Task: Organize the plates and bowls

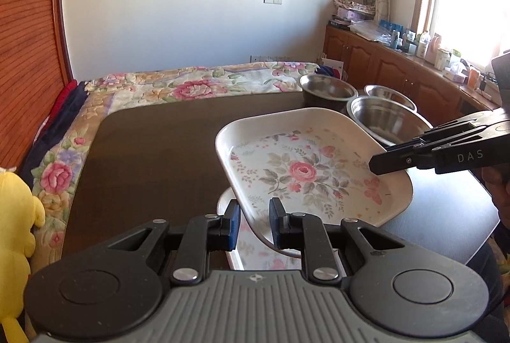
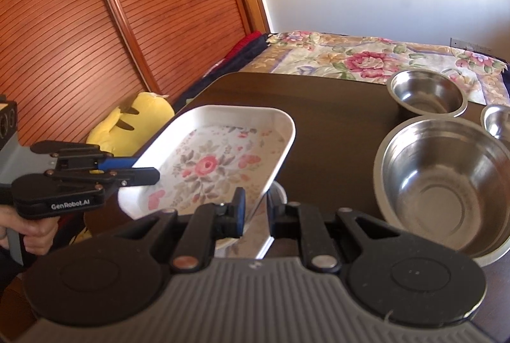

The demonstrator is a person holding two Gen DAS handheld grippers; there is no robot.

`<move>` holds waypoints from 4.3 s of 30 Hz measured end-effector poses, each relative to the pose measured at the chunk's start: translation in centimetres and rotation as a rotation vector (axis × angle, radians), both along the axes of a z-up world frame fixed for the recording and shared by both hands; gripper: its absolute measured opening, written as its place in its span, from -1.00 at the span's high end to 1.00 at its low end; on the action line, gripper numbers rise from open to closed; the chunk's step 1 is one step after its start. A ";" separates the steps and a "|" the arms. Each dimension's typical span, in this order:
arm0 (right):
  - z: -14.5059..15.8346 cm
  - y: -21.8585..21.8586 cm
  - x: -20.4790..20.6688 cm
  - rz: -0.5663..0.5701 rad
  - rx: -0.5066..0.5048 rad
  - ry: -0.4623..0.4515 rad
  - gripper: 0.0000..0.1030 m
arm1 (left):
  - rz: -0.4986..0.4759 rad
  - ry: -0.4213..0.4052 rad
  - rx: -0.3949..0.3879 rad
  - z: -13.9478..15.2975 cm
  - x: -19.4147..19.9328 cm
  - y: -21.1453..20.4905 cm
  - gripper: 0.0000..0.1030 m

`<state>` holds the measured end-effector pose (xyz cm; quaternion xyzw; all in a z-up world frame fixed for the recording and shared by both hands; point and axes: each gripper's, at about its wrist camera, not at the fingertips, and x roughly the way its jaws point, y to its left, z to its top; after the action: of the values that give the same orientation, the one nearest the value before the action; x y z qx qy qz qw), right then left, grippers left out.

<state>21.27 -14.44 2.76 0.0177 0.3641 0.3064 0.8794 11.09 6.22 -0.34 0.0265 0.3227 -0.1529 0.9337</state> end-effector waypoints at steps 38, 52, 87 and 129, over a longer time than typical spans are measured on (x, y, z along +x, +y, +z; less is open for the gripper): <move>-3.4 0.4 -1.9 -0.041 0.023 0.006 0.68 | 0.045 0.028 0.012 -3.5 -0.8 0.1 0.51; -2.2 -0.6 -2.9 -0.074 0.052 -0.092 0.68 | 0.069 -0.038 -0.031 -2.1 -0.9 0.2 0.13; -2.0 -16.6 0.0 -0.382 0.017 -0.351 -0.12 | -0.011 -0.090 -0.106 -2.3 6.9 -15.7 -0.63; -4.6 -17.3 4.6 -0.360 0.054 -0.297 0.27 | -0.021 -0.038 -0.105 -3.7 10.1 -18.7 0.29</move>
<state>25.85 -31.72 -1.87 0.0603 0.2132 0.1535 0.9630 21.18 -12.49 -3.99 -0.0164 0.2960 -0.1787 0.9382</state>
